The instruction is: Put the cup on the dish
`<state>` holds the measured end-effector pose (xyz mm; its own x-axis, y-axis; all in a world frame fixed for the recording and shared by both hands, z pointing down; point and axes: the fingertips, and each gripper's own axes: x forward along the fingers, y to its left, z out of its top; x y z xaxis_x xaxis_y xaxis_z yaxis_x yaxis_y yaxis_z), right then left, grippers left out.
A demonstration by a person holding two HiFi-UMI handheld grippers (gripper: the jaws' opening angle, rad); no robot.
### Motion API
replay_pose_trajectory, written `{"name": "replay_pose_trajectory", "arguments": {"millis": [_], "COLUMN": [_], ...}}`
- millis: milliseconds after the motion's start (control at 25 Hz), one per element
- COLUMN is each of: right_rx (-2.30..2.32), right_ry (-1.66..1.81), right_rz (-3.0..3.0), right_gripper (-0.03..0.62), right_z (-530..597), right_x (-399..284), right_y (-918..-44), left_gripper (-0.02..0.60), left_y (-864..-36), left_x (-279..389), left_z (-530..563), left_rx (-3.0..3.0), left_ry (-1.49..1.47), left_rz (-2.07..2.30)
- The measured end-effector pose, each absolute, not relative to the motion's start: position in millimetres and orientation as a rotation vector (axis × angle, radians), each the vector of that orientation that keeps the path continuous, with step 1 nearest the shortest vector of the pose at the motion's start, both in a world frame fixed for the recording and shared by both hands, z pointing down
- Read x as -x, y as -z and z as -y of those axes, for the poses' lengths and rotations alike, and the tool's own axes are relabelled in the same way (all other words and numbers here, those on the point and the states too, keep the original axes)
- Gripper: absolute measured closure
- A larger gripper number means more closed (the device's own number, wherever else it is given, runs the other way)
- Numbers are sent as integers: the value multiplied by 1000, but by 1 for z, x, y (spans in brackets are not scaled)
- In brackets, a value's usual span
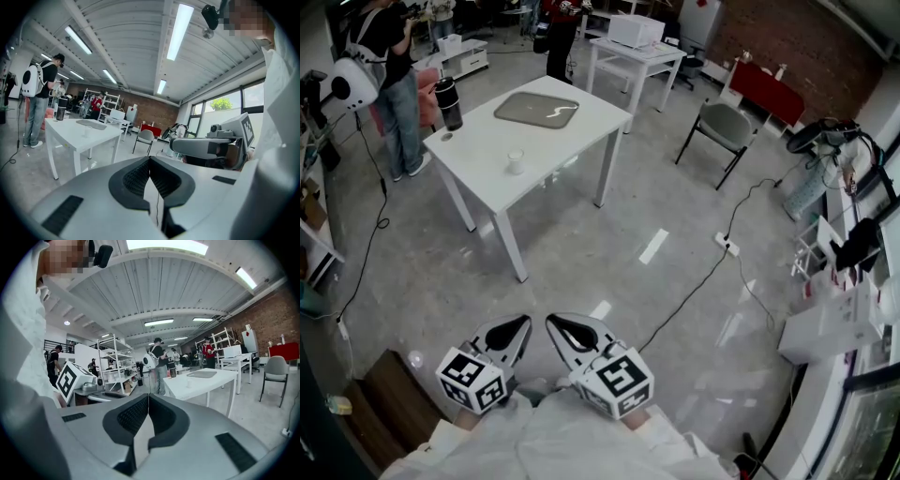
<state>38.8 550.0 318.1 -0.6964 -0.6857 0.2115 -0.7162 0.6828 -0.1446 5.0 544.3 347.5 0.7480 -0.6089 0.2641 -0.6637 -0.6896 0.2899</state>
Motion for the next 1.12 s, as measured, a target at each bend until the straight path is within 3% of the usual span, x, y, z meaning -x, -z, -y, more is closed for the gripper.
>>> {"name": "replay_pose_trajectory", "arguments": {"millis": [520,1120], "right_rx": [-1182,-1230], "right_ry": [-417,-383], "right_rz": [2733,2713], "right_gripper": [580,580], "right_z": [-516,-346], "right_x": [-53,-17], "right_y": [-335,-324], "left_gripper": [574,574], "left_y": [-369,-351], "left_x": [-16,35], "left_z": [-517,-347], "left_rx": [-2546,-2561], "left_ry": [-266,-241], "left_rz": [997,1038]}}
